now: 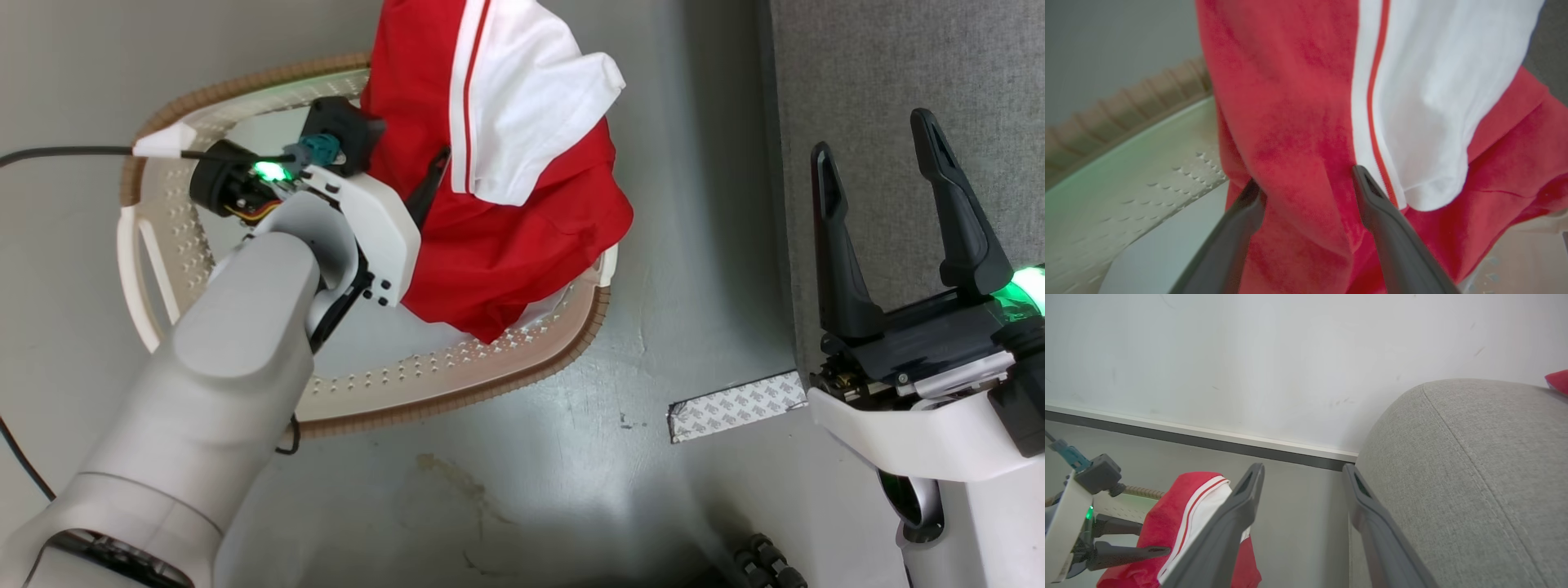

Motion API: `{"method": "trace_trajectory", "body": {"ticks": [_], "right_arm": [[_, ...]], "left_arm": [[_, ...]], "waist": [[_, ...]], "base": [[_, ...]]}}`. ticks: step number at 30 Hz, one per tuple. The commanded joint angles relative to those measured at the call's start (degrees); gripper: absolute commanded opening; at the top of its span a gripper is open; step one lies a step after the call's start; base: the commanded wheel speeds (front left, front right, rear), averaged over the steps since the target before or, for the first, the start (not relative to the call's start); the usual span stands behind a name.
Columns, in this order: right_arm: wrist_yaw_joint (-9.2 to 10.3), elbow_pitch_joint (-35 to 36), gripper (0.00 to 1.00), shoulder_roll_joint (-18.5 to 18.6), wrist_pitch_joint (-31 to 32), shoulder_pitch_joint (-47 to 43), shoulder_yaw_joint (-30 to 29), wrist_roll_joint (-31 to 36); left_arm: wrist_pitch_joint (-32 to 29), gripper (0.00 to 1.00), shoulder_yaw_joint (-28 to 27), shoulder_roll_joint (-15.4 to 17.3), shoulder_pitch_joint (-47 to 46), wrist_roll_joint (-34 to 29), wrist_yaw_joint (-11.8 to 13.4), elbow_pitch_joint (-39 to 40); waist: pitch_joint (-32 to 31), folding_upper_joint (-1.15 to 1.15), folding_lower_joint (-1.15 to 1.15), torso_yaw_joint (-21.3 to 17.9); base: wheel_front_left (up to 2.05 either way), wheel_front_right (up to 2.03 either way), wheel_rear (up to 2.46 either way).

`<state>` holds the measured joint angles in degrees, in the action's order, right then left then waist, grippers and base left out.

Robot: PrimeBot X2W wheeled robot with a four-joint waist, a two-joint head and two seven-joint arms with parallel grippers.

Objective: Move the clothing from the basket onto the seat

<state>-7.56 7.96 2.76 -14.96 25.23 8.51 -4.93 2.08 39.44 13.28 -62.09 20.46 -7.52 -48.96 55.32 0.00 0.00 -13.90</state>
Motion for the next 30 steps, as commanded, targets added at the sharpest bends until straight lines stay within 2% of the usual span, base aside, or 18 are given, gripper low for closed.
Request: {"method": "trace_trajectory", "body": {"ticks": [1, 2, 3, 4, 9, 15, 22, 30], "right_arm": [[0.15, 0.4, 1.0, 0.1, -0.2, 0.1, -0.3, 0.2], [0.15, 0.4, 1.0, 0.1, -0.2, 0.0, -0.3, 0.1], [0.15, 0.5, 1.0, 0.1, -0.2, -0.1, -0.2, 0.0], [0.15, 0.5, 1.0, 0.1, -0.2, -0.3, -0.2, -0.1], [0.15, 0.0, 1.0, 0.1, -0.2, -0.5, -0.3, -0.6], [0.15, -1.1, 1.0, 0.1, -0.2, -1.6, -1.1, -1.1], [0.15, -3.1, 1.0, 0.1, -0.2, -4.0, -3.9, 0.1], [0.15, -5.9, 1.0, 0.1, -0.2, -7.5, -5.7, 1.1]], "left_arm": [[0.8, 1.0, 0.4, 0.0, -0.6, 0.6, 0.0, -0.5], [1.1, 0.87, 0.8, -0.1, -0.9, 0.7, 0.0, -0.7], [1.8, 0.41, 1.3, 0.0, -1.3, 0.5, 0.0, -0.6], [2.1, 0.0, 1.6, 0.1, -1.4, 0.7, 0.0, -0.9], [4.0, 0.0, 4.1, -0.1, -0.8, 2.7, 0.0, -1.1], [6.0, 0.0, 8.0, 0.5, 1.7, 6.9, 0.0, 0.6], [8.5, 0.0, 13.2, 1.0, 5.7, 12.5, 0.0, 6.7], [9.9, 0.0, 15.3, 1.6, 12.2, 18.6, 0.0, 14.6]], "waist": [[0.1, 0.0, 0.0, -0.2], [0.2, 0.0, 0.0, -0.3], [0.3, 0.0, 0.0, -0.4], [0.3, 0.0, 0.0, -0.5], [-0.4, 0.0, 0.0, -0.7], [-4.7, 0.0, 0.0, 0.7], [-12.6, 0.0, 0.0, 4.8], [-24.1, 0.0, 0.0, 8.4]], "base": [[0.0, 0.0, 0.0], [0.0, 0.0, 0.0], [0.0, 0.0, 0.0], [0.0, 0.0, 0.0], [0.0, 0.0, 0.0], [0.0, 0.0, 0.0], [0.0, 0.0, 0.0], [0.0, 0.0, 0.0]]}}
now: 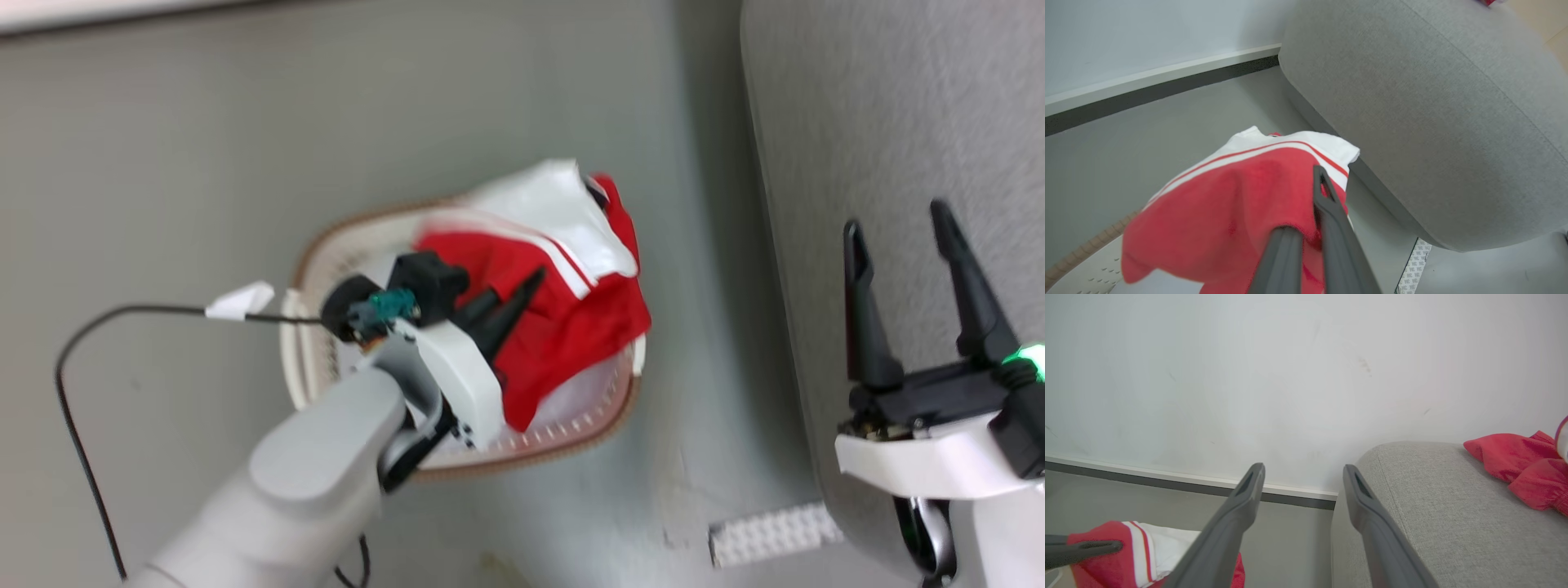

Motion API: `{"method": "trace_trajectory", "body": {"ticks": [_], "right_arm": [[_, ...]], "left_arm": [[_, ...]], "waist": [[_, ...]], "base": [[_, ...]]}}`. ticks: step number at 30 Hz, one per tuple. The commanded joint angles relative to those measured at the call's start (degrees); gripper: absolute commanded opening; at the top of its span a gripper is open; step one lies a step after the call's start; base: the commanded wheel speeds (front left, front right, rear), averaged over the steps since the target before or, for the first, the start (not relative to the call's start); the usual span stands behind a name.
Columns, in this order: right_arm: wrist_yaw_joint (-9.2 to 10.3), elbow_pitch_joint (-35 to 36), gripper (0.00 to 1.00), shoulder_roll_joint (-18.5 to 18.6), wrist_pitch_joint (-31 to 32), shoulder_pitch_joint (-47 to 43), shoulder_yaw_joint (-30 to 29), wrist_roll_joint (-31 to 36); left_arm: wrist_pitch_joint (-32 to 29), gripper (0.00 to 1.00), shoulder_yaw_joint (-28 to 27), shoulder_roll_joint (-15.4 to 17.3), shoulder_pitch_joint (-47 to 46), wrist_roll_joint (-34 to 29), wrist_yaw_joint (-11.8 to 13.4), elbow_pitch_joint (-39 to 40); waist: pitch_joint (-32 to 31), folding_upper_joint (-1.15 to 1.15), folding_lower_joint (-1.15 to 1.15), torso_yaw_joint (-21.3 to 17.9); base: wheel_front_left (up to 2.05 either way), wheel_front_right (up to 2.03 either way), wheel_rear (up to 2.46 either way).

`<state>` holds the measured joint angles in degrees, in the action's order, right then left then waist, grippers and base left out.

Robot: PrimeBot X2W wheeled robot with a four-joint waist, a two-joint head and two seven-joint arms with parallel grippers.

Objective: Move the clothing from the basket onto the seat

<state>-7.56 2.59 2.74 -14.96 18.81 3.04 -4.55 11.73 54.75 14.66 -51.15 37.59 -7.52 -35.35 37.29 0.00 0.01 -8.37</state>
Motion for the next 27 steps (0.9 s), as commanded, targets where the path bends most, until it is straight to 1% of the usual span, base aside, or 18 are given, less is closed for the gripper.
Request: {"method": "trace_trajectory", "body": {"ticks": [1, 4, 7, 14, 15, 17, 23, 27], "right_arm": [[0.15, -0.9, 1.0, 0.1, -0.2, -1.7, -0.3, 0.9], [0.15, -1.9, 1.0, 0.1, -0.2, -3.3, -0.2, 0.8], [0.15, -3.1, 1.0, 0.1, -0.2, -4.9, 0.1, 1.2], [0.15, -6.5, 1.0, 0.1, -0.2, -9.5, 1.6, 1.2], [0.15, -6.5, 1.0, 0.1, -0.2, -9.5, 1.6, 1.2], [0.15, -7.5, 1.0, 0.1, -0.2, -10.9, 2.1, 0.9], [0.15, -10.6, 1.0, 0.3, -0.2, -14.0, 6.6, -0.9], [0.15, -12.2, 1.0, 2.2, -0.2, -14.6, 10.9, -4.1]], "left_arm": [[0.4, 0.0, 0.2, 0.4, 2.2, 1.6, 0.0, 1.9], [0.7, 0.0, -0.4, 0.8, 5.0, 3.0, 0.8, 5.2], [0.8, 0.0, -0.9, 1.8, 7.7, 4.0, 2.3, 8.4], [-0.3, 0.0, -1.8, 5.0, 14.0, 5.5, 7.1, 16.0], [-0.3, 0.0, -1.8, 5.0, 14.0, 5.5, 7.1, 16.0], [-0.6, 0.0, -2.2, 5.8, 15.7, 6.1, 8.6, 18.2], [-2.4, 0.0, -2.8, 9.5, 20.5, 7.1, 12.7, 24.6], [-4.0, 0.0, -3.3, 12.3, 22.6, 7.4, 15.4, 28.9]], "waist": [[-7.8, 0.0, -0.01, 3.3], [-12.4, 0.0, -0.01, 3.9], [-17.1, 0.0, -0.01, 4.4], [-26.9, 0.0, -0.01, 5.7], [-26.9, 0.0, -0.01, 5.7], [-29.3, 0.0, -0.01, 6.3], [-35.9, 0.0, -0.01, 7.1], [-38.5, 0.0, -0.01, 7.6]], "base": [[0.0, 0.0, 0.0], [0.0, 0.0, 0.0], [0.0, 0.0, 0.0], [0.0, 0.0, 0.0], [0.0, 0.0, 0.0], [0.0, 0.0, 0.0], [0.0, 0.0, 0.0], [0.0, 0.0, 0.0]]}}
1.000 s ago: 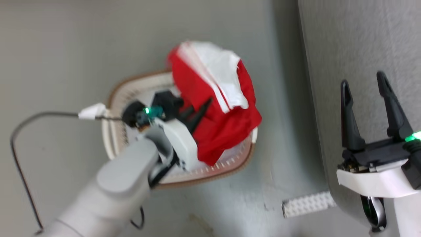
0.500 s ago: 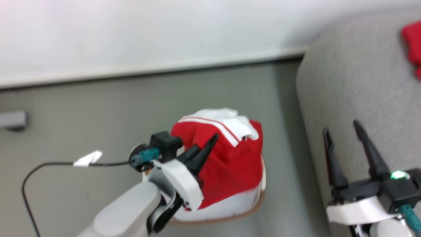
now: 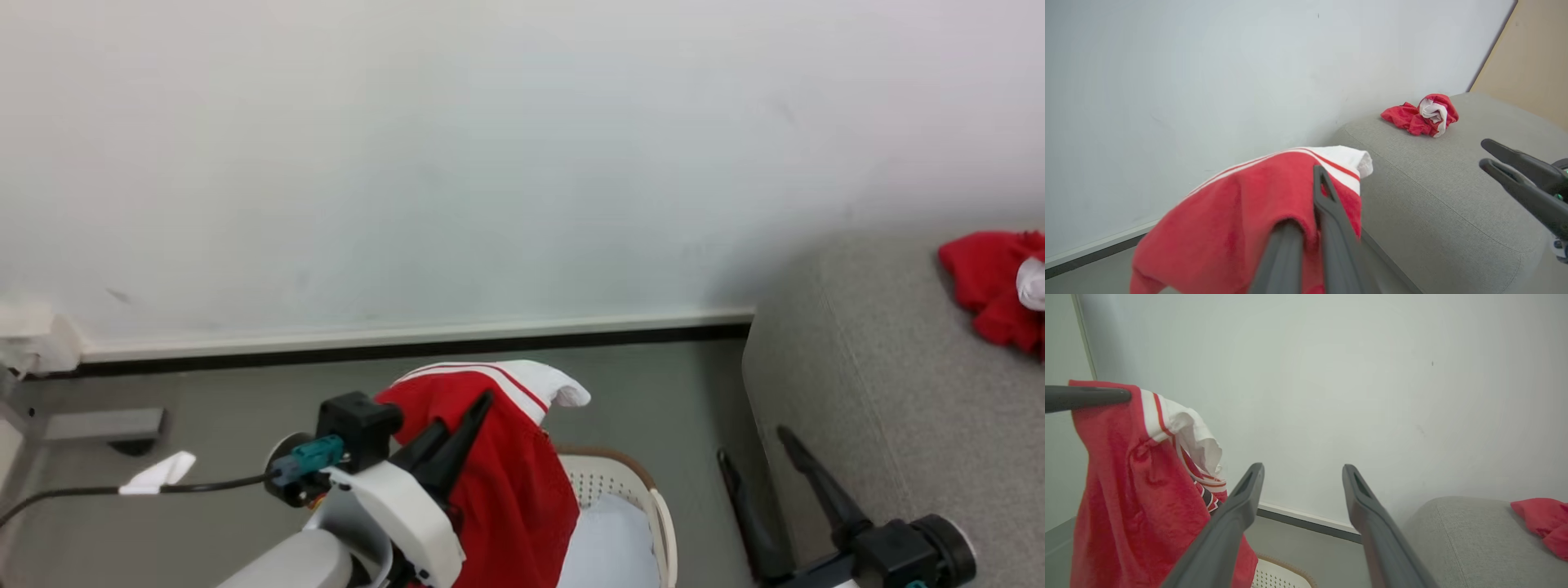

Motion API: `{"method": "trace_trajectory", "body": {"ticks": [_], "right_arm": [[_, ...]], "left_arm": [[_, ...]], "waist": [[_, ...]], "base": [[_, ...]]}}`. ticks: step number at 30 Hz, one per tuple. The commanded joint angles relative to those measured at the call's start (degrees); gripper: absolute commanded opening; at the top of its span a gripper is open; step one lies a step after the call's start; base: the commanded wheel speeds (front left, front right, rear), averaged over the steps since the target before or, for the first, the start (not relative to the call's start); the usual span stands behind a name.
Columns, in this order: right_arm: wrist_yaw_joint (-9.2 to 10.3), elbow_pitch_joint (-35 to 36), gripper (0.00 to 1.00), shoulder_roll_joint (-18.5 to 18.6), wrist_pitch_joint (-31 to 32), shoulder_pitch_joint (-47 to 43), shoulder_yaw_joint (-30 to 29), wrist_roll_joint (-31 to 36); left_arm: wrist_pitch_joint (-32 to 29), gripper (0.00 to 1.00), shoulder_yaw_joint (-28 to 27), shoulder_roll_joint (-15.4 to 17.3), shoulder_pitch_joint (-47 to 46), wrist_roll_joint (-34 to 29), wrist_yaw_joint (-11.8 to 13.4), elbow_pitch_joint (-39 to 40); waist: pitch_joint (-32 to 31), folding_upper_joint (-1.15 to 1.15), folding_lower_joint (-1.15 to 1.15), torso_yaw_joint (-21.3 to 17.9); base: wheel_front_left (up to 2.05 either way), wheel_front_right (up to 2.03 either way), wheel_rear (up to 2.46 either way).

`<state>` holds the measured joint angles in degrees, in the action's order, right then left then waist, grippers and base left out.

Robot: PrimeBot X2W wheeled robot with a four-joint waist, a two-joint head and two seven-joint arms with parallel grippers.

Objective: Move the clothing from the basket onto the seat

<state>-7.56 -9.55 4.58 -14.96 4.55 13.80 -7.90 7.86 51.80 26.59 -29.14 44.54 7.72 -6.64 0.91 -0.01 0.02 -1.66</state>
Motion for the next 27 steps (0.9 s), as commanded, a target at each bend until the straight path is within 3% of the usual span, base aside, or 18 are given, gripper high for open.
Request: {"method": "trace_trajectory", "body": {"ticks": [1, 8, 14, 27], "right_arm": [[0.15, -0.4, 1.0, 0.9, -0.2, -0.3, 1.3, -1.4], [0.16, -1.7, 1.0, 5.7, -0.2, 3.6, 14.1, -9.1], [0.15, -3.1, 1.0, 7.9, 0.1, 10.2, 25.8, -16.0], [0.15, -11.5, 1.0, 7.6, -0.2, 22.9, 41.1, -24.2]], "left_arm": [[-0.2, 0.0, -0.6, 0.9, 1.1, 0.7, 0.7, 1.3], [-1.7, 0.0, -1.4, 3.6, 2.7, 1.1, 3.4, 8.3], [-2.8, 0.0, -0.8, 3.5, 2.7, 0.8, 4.2, 12.2], [-5.2, 0.0, 2.3, 0.2, 0.5, 1.4, 2.0, 14.9]], "waist": [[-2.5, 0.01, -0.02, 1.0], [-3.8, 0.01, -0.02, 1.4], [-3.8, 0.01, -0.02, 1.3], [-3.8, 0.01, -0.02, 2.1]], "base": [[0.0, 0.0, 0.0], [0.0, 0.0, 0.0], [0.0, 0.0, 0.0], [0.0, 0.0, 0.0]]}}
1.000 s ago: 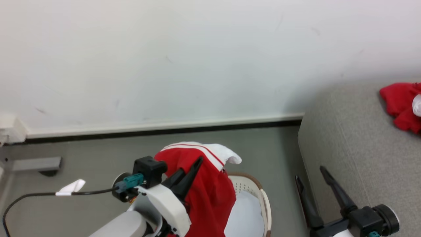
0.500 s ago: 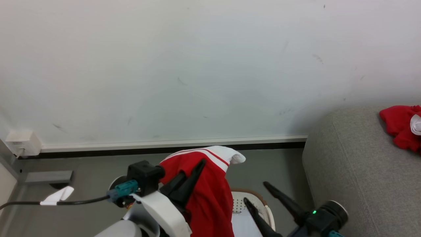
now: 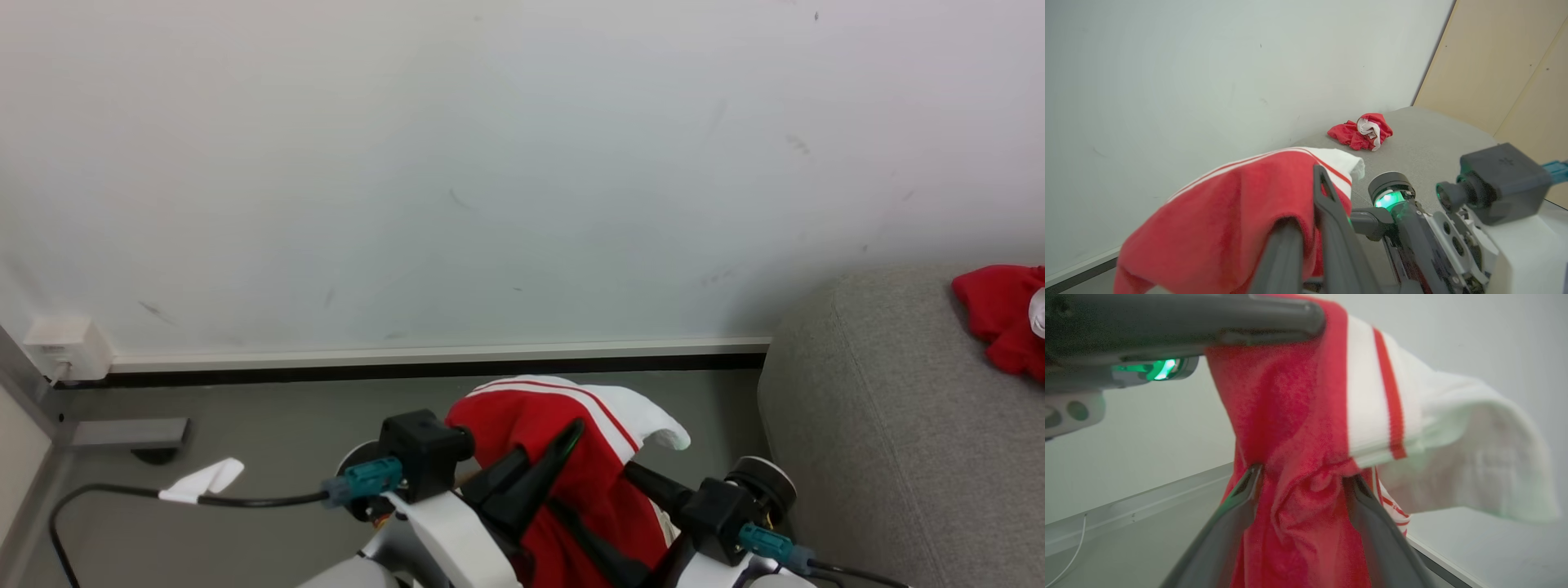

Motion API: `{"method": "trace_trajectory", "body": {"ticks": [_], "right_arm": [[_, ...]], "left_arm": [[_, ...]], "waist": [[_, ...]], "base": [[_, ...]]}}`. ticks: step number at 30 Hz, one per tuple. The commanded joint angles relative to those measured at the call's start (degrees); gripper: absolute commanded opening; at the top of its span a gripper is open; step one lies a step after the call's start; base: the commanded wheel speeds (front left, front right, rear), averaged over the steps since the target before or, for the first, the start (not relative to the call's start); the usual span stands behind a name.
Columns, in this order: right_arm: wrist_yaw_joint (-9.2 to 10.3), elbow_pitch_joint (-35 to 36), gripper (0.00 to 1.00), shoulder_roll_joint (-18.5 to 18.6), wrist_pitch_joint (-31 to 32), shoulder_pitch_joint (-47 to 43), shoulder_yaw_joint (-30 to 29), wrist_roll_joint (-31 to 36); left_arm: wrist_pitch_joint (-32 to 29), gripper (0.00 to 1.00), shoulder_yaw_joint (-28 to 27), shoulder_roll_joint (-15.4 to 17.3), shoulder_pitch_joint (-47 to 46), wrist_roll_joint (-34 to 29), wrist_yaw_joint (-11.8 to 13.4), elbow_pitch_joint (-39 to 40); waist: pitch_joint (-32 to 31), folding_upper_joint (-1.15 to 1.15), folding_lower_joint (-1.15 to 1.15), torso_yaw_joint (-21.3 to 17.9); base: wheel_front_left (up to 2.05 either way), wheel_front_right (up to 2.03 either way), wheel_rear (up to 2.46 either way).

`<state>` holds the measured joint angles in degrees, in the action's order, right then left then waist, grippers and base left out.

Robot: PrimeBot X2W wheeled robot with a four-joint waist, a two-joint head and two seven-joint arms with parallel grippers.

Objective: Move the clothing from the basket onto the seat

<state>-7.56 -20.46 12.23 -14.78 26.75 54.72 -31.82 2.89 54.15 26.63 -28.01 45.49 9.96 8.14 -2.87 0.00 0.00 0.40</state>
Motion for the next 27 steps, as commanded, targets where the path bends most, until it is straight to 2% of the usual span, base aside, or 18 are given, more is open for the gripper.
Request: {"method": "trace_trajectory", "body": {"ticks": [1, 4, 5, 6, 12, 13, 14, 15, 16, 18, 27], "right_arm": [[0.15, -1.4, 1.0, -0.3, -0.4, 1.5, 0.5, -0.4], [0.15, -3.1, 1.0, -1.3, -0.3, 3.1, -0.3, 0.6], [0.15, -3.3, 0.72, -1.8, -0.3, 3.1, -1.4, 0.7], [0.15, -3.6, 0.0, -2.1, -0.3, 3.0, -1.9, 1.0], [0.16, -2.3, 0.0, -3.2, -0.3, 1.6, -5.4, 2.4], [0.15, -1.8, 0.0, -3.2, -0.3, 1.3, -6.1, 2.7], [0.15, -1.2, 0.0, -3.1, -0.3, 1.0, -6.8, 2.9], [0.15, -0.6, 0.0, -2.9, -0.3, 0.6, -7.7, 3.0], [0.15, 0.1, 0.0, -2.6, -0.3, 0.1, -8.4, 3.1], [0.15, 1.9, 0.0, -1.3, -0.3, -1.1, -10.5, 3.6], [0.15, 5.8, 0.0, 2.6, -0.3, -3.8, -16.6, 5.5]], "left_arm": [[-0.3, 0.0, 0.1, -0.1, -0.6, 0.6, -0.4, 0.4], [-0.8, 0.0, 0.8, -0.4, -0.5, 0.8, -0.7, 0.8], [-0.9, 0.0, 0.9, -0.5, -0.4, 0.7, -0.7, 0.9], [-1.0, 0.0, 0.9, -0.6, -0.5, 0.8, -0.8, 0.9], [-0.5, 0.0, 1.2, 0.2, -0.1, -0.5, -0.1, -0.7], [-0.1, 0.08, 1.2, 0.2, 0.1, -0.6, 0.0, -1.0], [-0.1, 0.28, 1.3, 0.4, 0.1, -1.0, 0.1, -1.4], [0.2, 0.44, 1.4, 0.5, 0.1, -1.2, 0.3, -1.8], [0.5, 0.69, 1.3, 0.4, 0.2, -1.2, 0.5, -2.0], [1.2, 1.0, 1.2, 0.4, 0.4, -2.0, 1.1, -2.9], [3.5, 1.0, 1.6, 0.3, 0.6, -3.7, 1.4, -5.0]], "waist": [[0.0, 0.0, 0.0, 0.2], [-0.1, 0.0, 0.0, 0.5], [-0.1, 0.0, 0.0, 0.6], [-0.1, 0.0, 0.0, 0.7], [-0.3, 0.0, 0.0, 0.5], [-0.3, 0.0, 0.0, 0.3], [-0.3, 0.0, 0.0, 0.1], [-0.3, 0.0, 0.0, -0.1], [-0.3, 0.0, 0.0, -0.4], [0.0, 0.0, 0.0, -1.9], [1.3, 0.0, 0.0, -9.5]], "base": [[0.0, 0.0, 0.0], [0.0, 0.0, 0.0], [0.0, 0.0, 0.0], [0.0, 0.0, 0.0], [0.0, 0.0, 0.0], [0.0, 0.0, 0.0], [0.0, 0.0, 0.0], [0.0, 0.0, 0.0], [0.0, 0.0, 0.0], [0.0, 0.0, 0.0], [0.0, 0.0, 0.0]]}}
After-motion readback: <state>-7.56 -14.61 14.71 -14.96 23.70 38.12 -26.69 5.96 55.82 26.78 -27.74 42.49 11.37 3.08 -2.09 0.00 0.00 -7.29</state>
